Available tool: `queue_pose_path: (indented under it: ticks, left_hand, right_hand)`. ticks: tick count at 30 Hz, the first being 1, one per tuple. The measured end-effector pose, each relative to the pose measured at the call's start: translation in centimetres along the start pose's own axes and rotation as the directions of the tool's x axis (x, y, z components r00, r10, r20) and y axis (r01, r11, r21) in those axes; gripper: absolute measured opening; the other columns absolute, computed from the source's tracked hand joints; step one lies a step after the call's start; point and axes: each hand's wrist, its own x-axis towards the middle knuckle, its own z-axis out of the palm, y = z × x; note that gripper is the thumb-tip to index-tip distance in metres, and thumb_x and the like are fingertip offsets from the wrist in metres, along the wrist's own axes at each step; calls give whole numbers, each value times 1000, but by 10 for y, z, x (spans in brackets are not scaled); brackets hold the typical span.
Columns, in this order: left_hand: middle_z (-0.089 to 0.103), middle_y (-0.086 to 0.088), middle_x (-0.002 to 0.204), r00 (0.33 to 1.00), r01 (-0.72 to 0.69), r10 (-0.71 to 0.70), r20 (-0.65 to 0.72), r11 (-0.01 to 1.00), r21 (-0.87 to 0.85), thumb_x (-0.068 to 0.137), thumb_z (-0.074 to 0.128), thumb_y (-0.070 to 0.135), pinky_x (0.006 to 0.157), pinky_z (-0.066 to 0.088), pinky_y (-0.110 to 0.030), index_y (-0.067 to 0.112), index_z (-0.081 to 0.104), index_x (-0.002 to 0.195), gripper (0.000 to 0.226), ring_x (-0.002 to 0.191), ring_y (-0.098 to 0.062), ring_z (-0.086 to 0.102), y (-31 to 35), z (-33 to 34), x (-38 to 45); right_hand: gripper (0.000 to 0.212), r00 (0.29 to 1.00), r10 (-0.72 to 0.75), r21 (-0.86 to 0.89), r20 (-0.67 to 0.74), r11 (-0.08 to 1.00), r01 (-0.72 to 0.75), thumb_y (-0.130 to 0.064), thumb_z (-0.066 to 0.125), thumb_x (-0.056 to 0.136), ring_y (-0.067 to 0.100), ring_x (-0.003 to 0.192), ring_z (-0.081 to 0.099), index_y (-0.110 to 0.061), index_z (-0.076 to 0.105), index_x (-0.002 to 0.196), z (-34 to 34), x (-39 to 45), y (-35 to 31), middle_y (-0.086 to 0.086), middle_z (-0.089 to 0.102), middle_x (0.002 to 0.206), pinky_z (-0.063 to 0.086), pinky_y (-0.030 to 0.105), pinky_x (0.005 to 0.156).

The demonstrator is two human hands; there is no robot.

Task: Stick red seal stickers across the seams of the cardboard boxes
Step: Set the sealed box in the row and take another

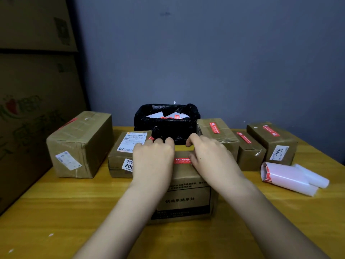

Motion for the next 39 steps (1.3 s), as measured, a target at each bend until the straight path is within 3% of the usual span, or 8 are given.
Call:
queue_pose_path:
  ticks: [7,11,15,21,36,39]
  left_hand:
    - [63,-3,103,999,29,-30,16,999,28,95,39,15,75,27,-34,20,48,107,16,100,-27,59,0,-1,3]
    - [64,-2,99,1000,19,-20,20,999,25,94,40,15,74,22,-35,23,35,93,9,95,-27,61,-2,0,4]
    - [65,-2,99,999,23,-25,27,999,43,94,44,20,78,30,-35,22,45,101,7,95,-27,62,-5,2,6]
    - [64,0,101,1000,18,-18,19,1000,-12,95,46,24,72,27,-32,23,48,102,8,97,-25,61,-13,6,9]
    - [61,1,104,998,55,-52,23,988,-146,97,43,19,64,34,-32,23,50,109,15,98,-23,58,-19,7,4]
    - [56,2,116,997,51,-62,-37,968,-245,97,40,22,72,43,-33,25,48,120,25,107,-21,53,-22,-1,0]
  right_hand:
    - [26,999,-35,-170,7,985,36,-18,49,96,22,106,55,-22,46,122,1,0,-3,0,56,114,43,30,75]
    - [24,999,-45,-203,17,978,48,-18,47,96,23,106,55,-21,48,120,0,0,-4,1,55,114,36,29,70]
    - [23,998,-51,-221,30,974,57,-17,48,97,23,105,55,-20,50,120,-2,-1,-4,2,55,114,34,28,68]
    - [24,999,-25,-251,25,967,31,-15,49,95,24,103,55,-18,50,119,-3,-1,-9,2,56,114,33,29,66]
    - [25,993,108,-216,56,972,-94,-9,51,95,26,101,58,-15,47,119,-18,-2,-4,5,53,113,36,30,65]
    - [20,990,141,-176,-20,974,-142,-13,42,98,26,102,58,-19,51,116,-27,-1,6,3,57,114,39,31,68]
